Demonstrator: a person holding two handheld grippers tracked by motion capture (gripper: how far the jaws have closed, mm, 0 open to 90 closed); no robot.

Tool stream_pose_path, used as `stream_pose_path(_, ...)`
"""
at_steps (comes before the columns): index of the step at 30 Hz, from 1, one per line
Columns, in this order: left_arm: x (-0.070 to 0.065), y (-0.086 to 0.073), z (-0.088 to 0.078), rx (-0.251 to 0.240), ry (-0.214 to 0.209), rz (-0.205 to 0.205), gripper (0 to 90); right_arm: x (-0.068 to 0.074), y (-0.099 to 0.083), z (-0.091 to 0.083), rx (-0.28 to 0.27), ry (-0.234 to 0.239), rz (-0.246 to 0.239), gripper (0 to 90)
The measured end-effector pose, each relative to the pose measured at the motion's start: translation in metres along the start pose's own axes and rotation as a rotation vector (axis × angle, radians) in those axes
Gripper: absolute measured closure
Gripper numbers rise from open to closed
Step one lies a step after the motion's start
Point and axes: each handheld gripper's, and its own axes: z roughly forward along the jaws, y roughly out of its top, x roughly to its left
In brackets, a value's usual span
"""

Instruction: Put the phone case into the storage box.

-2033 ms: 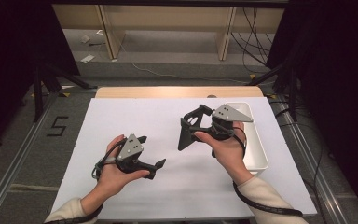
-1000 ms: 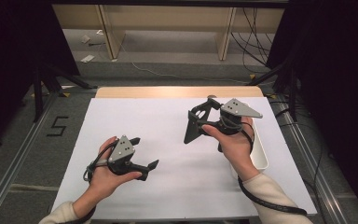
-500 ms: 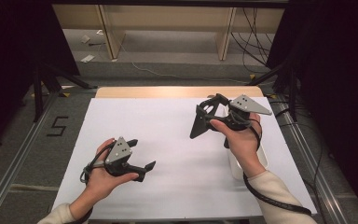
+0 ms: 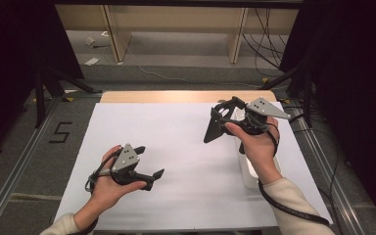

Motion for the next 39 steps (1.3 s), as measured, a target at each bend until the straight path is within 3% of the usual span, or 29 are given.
stream_pose_path(39,0.001,0.001,0.002,-0.006,0.004,0.000,4.7,-0.014,0.000,-0.004,-0.007,-0.053,-0.005,15.3)
